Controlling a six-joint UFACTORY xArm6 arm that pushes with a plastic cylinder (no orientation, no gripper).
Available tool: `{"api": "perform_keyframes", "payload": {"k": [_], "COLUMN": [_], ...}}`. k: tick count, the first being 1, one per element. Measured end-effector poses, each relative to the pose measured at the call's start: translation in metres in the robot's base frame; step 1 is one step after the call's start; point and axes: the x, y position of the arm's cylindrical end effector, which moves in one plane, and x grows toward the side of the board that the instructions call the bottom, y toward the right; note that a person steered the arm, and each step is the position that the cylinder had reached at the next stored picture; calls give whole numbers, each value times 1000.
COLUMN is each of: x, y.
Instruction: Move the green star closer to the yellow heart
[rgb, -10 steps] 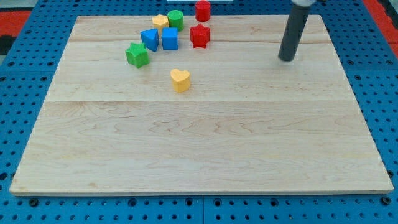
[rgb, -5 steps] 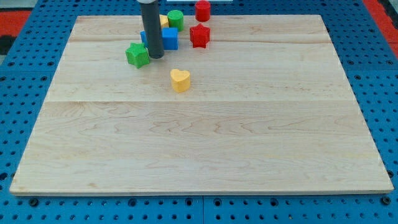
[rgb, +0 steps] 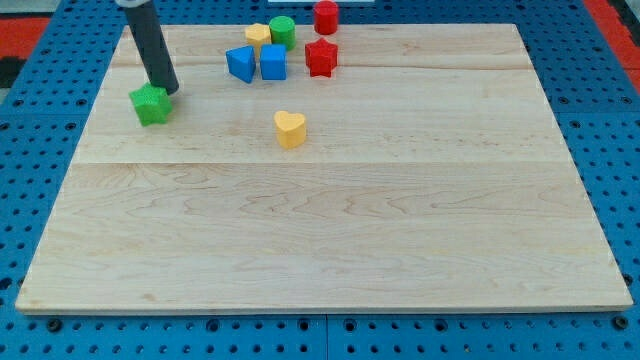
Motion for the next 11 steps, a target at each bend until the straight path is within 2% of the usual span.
{"api": "perform_keyframes", "payload": {"k": [3,4,5,7,8,11], "x": [3,39,54,41,50,72], "y": [-67,-56,-11,4,12,90]}}
